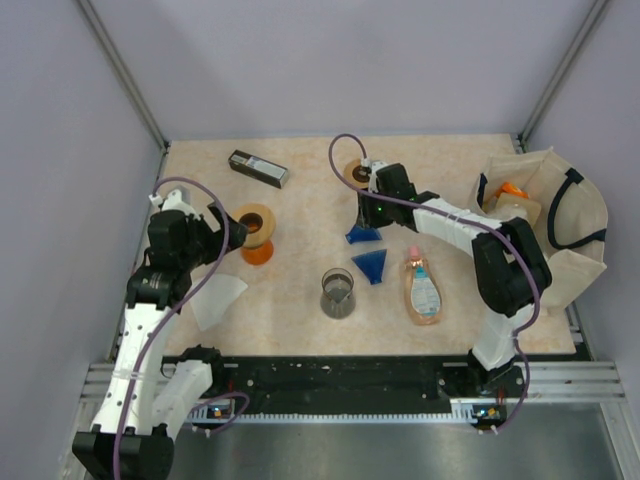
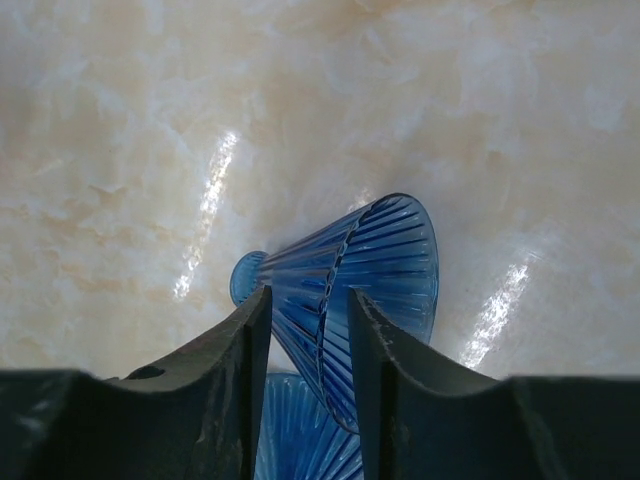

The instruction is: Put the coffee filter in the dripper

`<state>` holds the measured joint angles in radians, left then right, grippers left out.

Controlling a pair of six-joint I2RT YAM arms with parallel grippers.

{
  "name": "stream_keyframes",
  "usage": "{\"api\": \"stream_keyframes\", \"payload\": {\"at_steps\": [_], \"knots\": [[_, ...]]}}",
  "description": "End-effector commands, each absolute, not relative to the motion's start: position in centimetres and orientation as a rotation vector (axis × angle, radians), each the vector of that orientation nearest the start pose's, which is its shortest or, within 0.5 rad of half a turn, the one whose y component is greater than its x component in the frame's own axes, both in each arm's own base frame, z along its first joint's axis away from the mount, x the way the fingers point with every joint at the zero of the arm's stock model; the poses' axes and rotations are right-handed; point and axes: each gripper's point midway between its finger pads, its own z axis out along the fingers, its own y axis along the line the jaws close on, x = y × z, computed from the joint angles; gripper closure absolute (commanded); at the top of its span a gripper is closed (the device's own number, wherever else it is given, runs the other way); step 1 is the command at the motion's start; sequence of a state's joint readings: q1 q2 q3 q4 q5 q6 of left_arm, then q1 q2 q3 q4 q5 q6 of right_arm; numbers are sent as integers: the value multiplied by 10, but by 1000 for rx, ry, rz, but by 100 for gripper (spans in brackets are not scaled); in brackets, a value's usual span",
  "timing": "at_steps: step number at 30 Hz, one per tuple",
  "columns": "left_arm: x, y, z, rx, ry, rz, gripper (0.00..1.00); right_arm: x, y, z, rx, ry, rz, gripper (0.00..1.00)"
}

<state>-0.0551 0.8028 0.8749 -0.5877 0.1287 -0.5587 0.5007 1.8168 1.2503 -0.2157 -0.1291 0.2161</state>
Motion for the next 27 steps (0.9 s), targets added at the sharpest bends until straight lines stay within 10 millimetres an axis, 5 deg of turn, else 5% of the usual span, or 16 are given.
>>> {"api": "stream_keyframes", "payload": {"at_steps": [1,6,11,15,20,27], "knots": [[269,-56,239,-473,2030,-501,1,405,267,95,-397,2293,575,72],[268,-56,241,-494,2030,-508,1,403,273,110,-544,2210,602,97],[266,-59,256,-483,2017,-529,1,398,284,170,-855,1894,593,100],[269,-74,273,-437,1993,-632,1,361,300,217,-1233,1421,496,100],[271,-115,298,-313,1968,-919,1,299,309,242,-1553,840,286,100],[276,-153,319,-202,1956,-1062,1,260,320,250,-1760,694,323,100]]}}
